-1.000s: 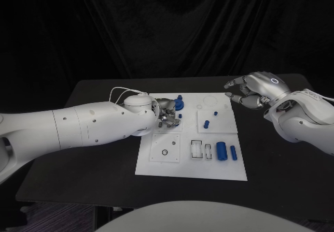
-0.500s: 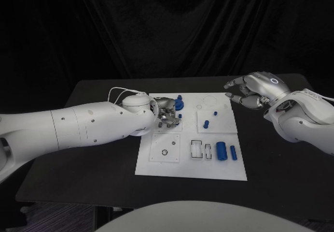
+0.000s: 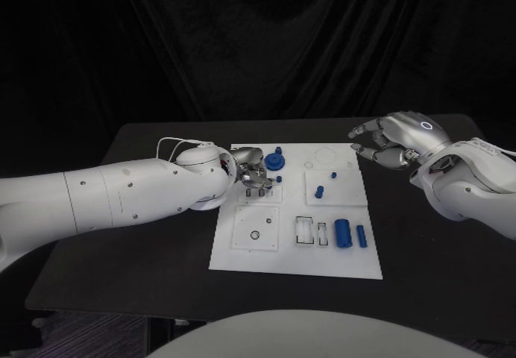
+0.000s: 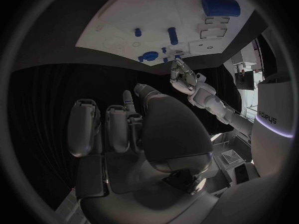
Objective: Assemble the parts on the task board
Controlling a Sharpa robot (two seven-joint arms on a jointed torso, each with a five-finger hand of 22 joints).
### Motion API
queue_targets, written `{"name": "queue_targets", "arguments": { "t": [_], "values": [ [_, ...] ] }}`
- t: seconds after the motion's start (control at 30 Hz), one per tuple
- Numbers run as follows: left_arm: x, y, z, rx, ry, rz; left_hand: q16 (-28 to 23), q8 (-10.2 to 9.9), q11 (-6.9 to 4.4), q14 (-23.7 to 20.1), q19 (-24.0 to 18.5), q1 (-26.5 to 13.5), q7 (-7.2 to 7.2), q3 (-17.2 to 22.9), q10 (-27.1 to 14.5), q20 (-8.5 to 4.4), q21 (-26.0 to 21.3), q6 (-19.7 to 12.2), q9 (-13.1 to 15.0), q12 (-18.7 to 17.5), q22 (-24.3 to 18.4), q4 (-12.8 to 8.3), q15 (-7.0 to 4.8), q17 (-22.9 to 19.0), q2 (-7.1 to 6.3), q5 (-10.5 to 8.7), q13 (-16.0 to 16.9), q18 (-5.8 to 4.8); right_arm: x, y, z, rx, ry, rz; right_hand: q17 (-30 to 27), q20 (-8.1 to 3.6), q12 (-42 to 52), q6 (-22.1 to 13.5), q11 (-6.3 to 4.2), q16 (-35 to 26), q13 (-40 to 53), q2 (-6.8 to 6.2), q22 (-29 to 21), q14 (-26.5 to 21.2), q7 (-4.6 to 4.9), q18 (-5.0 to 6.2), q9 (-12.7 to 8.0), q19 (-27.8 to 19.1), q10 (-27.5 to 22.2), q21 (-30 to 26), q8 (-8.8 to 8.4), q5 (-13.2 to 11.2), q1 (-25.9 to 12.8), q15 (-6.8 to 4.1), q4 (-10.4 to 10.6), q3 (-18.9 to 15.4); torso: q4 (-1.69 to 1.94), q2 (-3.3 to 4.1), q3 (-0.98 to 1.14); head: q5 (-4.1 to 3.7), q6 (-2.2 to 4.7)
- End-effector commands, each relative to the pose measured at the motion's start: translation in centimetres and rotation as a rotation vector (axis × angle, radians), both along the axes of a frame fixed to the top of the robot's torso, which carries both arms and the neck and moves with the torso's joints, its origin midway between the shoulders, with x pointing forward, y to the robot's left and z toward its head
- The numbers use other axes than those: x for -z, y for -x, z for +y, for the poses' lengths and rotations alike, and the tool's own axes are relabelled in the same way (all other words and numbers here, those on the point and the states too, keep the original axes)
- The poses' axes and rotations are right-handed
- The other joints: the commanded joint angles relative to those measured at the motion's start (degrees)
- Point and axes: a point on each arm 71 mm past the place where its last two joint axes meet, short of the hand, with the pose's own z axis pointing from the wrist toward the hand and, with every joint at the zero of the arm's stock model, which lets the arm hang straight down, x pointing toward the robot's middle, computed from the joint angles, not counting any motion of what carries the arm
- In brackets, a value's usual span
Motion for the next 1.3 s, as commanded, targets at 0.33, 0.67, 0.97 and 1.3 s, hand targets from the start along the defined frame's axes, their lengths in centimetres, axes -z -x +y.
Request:
{"name": "queue_targets", "arguments": {
  "t": [0.33, 0.67, 0.97, 1.3],
  "values": [
    [0.2, 0.6, 2.0, -0.091, 0.1, 0.038, 0.15, 1.18, -0.4, 6.05, -0.13, -0.42, -0.63, 3.63, 5.92, -0.46, 0.03, 0.54, 2.18, 0.15, 5.03, -2.41, -0.25, 15.09, -0.75, -1.21, 15.07, -0.55, 0.1, 0.0, -0.3, 0.02, 0.006, 0.012, 5.52, 0.24, 0.15, 0.54, 0.13, -0.23, 15.09, -0.21, 10.96, 3.98, 0.01, -0.91, -0.12, 1.23, 5.97, -0.3, -0.06, 0.37, 0.77, 0.28, -0.47, 0.34, 0.04, -0.02, 0.0, 0.41, 0.01],
    [1.0, 1.3, 2.8, -0.127, 0.095, 0.055, 0.15, 1.38, -0.49, 6.05, -0.19, -0.33, -0.68, 4.35, 5.92, -0.51, -0.05, 0.45, 2.79, 0.15, 5.0, -2.65, -0.31, 15.09, -0.67, -1.36, 15.07, -0.53, 0.2, 0.0, -0.2, 0.022, 0.008, 0.015, 5.49, 0.22, 0.15, 0.63, 0.08, -0.26, 15.09, -0.32, 10.96, 3.97, -0.05, -0.9, -0.15, 1.22, 5.97, -0.32, -0.06, 0.42, 1.01, 0.25, -0.76, 0.55, 0.12, 0.03, 0.0, 0.76, 0.01],
    [1.8, 1.6, 2.9, -0.133, 0.109, -0.002, 0.15, 1.41, -0.51, 6.05, -0.11, -0.29, -0.67, 4.86, 5.92, -0.55, 0.01, 0.25, 3.16, 0.15, 5.14, -2.81, -0.35, 15.09, -0.68, -1.23, 15.07, -0.56, 0.2, 0.0, -0.2, 0.022, 0.009, 0.016, 5.43, 0.19, 0.15, 0.69, 0.04, -0.32, 15.09, -0.41, 10.95, 3.96, -0.09, -0.9, -0.2, 1.22, 5.97, -0.35, -0.07, 0.47, 1.25, 0.21, -1.06, 0.78, 0.06, -0.07, 0.06, 0.88, 0.01],
    [1.9, 1.8, 2.8, -0.137, 0.137, -0.107, 0.15, 1.42, -0.53, 6.05, -0.04, -0.27, -0.66, 5.3, 5.92, -0.58, 0.06, 0.19, 3.43, 0.15, 5.25, -2.92, -0.38, 15.09, -0.68, -0.92, 15.07, -0.58, 0.2, 0.1, -0.3, 0.024, 0.009, 0.018, 5.47, 0.18, 0.15, 0.72, 0.03, -0.28, 15.09, -0.43, 10.96, 3.97, -0.11, -0.9, -0.21, 1.22, 5.97, -0.32, -0.07, 0.49, 1.32, 0.2, -1.14, 0.86, 0.05, -0.01, 0.03, 0.97, 0.01]
  ]
}}
